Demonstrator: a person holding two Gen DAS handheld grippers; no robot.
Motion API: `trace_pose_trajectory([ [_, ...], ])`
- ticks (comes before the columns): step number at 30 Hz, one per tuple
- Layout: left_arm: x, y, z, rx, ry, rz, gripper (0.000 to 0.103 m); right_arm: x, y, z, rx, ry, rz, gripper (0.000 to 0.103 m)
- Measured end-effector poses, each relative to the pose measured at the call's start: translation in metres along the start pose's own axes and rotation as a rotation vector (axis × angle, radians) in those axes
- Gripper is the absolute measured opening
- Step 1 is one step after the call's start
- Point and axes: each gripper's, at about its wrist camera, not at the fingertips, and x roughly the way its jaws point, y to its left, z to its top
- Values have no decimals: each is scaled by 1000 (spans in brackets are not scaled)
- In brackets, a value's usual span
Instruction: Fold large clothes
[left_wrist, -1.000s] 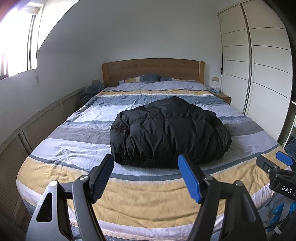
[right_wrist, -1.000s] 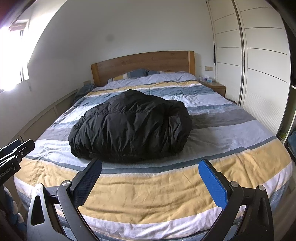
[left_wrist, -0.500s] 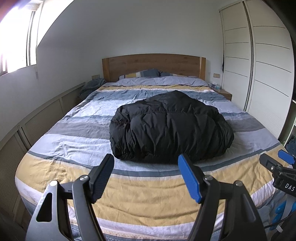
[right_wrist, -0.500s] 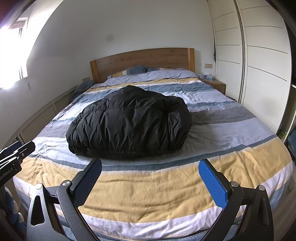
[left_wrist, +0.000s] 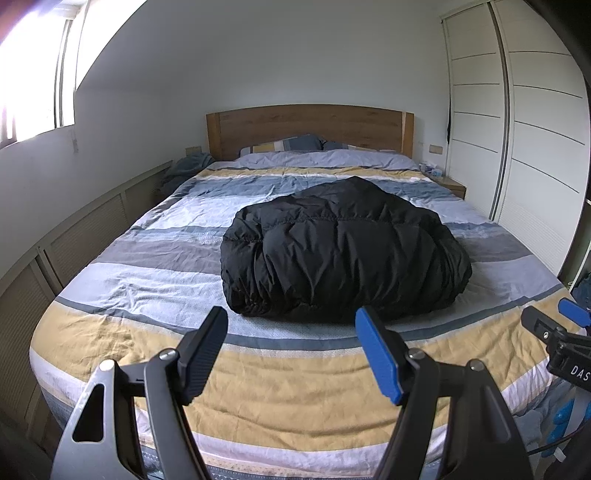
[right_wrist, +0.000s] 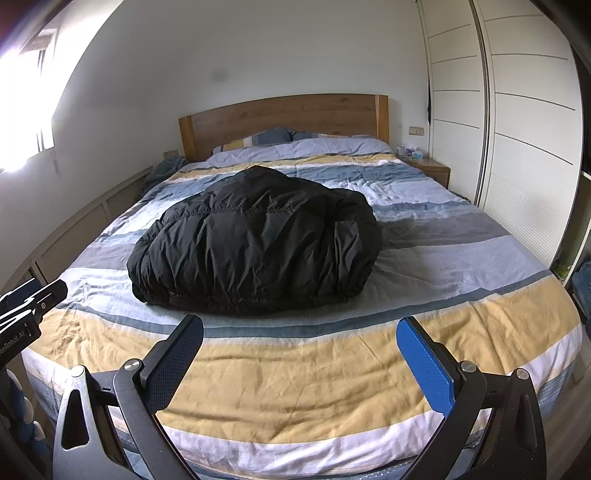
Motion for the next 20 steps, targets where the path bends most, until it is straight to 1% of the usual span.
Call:
trace_pose_trajectory([
  [20, -2, -3, -2, -11, -5, 6, 70, 3, -3, -2, -8, 6, -9, 103],
])
